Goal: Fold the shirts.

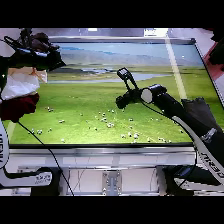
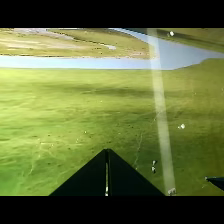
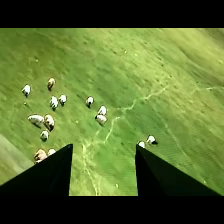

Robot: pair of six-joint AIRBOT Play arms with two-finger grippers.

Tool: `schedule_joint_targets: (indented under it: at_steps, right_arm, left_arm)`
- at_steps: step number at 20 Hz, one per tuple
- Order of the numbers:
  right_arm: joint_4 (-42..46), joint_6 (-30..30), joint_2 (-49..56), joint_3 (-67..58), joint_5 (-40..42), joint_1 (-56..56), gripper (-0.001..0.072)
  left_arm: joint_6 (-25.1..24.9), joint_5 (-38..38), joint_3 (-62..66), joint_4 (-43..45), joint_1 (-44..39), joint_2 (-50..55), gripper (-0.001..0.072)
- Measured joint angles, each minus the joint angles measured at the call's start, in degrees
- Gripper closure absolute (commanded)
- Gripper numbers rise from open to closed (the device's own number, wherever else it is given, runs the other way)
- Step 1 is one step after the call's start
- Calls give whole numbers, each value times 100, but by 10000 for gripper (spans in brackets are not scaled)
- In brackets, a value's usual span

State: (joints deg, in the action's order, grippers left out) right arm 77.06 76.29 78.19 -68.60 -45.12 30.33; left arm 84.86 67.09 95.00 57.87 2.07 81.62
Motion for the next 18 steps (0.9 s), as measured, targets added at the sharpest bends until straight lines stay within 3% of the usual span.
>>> schedule_joint_targets:
  at_steps: [8, 9, 10, 11, 13, 17, 18]
  right_arm:
    - [-92, 26, 0, 0, 55, 2, 265]
    - [-94, 26, 0, 0, 59, 2, 265]
    - [-94, 26, 0, 0, 66, 2, 265]
    - [-94, 28, 0, 0, 74, 2, 265]
    - [-103, 35, 0, 0, 81, 0, 265]
    - [-127, 46, 0, 0, 94, 2, 264]
    - [-127, 68, 0, 0, 94, 2, 264]
  left_arm:
    - [0, -262, 0, -107, 0, 2, 676]
    - [-20, -293, 0, -109, 0, 2, 575]
    - [-92, -350, 0, -39, 0, 2, 370]
    - [-155, -358, 2, 184, 0, 2, 268]
    - [-208, -229, 2, 1204, 13, 20, 268]
    - [249, 61, 2, 3864, 350, 210, 264]
    - [376, 157, 2, 4190, 557, 317, 154]
